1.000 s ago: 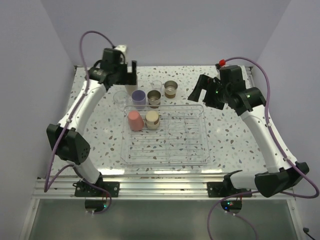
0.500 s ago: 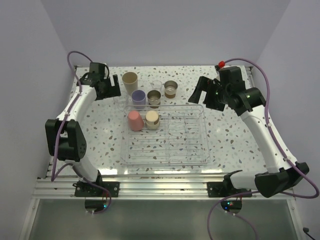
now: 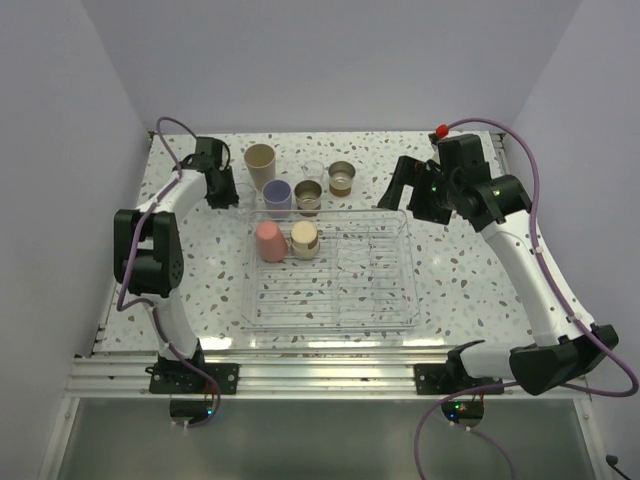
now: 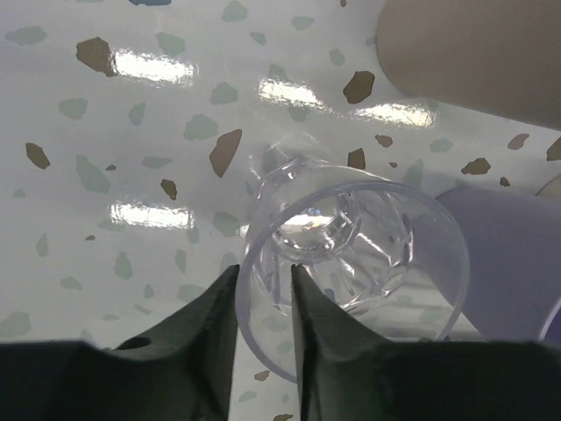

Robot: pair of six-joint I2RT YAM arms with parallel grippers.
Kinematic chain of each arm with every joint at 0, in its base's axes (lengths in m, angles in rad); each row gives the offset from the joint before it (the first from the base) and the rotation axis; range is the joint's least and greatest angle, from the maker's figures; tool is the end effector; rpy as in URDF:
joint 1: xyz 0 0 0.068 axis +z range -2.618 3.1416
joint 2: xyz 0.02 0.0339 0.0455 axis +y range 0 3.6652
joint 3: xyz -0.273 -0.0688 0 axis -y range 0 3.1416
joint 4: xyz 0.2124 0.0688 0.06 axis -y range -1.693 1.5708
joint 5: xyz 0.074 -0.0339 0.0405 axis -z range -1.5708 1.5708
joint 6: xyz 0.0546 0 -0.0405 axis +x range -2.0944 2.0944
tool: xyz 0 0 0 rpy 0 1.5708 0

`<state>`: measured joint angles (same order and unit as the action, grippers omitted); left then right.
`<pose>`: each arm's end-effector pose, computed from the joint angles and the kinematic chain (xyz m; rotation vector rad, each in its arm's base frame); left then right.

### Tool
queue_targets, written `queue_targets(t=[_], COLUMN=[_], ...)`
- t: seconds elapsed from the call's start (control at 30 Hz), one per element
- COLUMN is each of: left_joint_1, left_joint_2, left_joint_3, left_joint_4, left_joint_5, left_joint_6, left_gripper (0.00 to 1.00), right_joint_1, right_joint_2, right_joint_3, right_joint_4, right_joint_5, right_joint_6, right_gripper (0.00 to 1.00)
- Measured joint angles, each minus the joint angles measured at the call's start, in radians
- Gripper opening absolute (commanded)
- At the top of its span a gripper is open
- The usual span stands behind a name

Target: Load the cups into the dish rack

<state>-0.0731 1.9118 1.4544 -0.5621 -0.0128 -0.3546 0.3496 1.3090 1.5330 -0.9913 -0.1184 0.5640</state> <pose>0.3947 -0.0282 0.2213 -0.3689 2.5704 -0.1396 0.2190 0.0867 0.3939 0.1973 2.4001 0.5792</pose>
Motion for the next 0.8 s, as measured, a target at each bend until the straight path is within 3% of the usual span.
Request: queue_targets(t=[0.03,0.13,0.4,0.5,0.8], left_joint_1=[0.000,0.003,0.023,0.043,0.067], left_joint_2=[0.006,0.012,-0.007,-0.067,-0.383], left_joint_3=[0.000,0.000,0.000,-0.010,-0.108], left_joint_4=[0.002,0.009,0.015,0.028,0.167], left_joint_5=[0.000,0.007,0.008,0.038,0.220], left_joint_6=[-0.002,0.000,-0.013,-0.039,-0.176], left_gripper=[0.14,0.00,0.00,0.00,0.00], right_joint_1=[0.000,0.000,0.000,0.000,0.001], right_joint_2=[0.000,0.000,0.020,0.028,0.077], right_joint_3=[0.000,0.000,0.011,0.011,-0.042], right_joint_4=[-0.001,-0.006,-0.005,0.040,0.493], right_joint_5=[0.001,0.001,-0.014,-0.084,-0.433], right_joint_6=[0.000,-0.002,-0.004,0.011,0.262], right_gripper=[0.96,0.96,0.97,0.98,0.98])
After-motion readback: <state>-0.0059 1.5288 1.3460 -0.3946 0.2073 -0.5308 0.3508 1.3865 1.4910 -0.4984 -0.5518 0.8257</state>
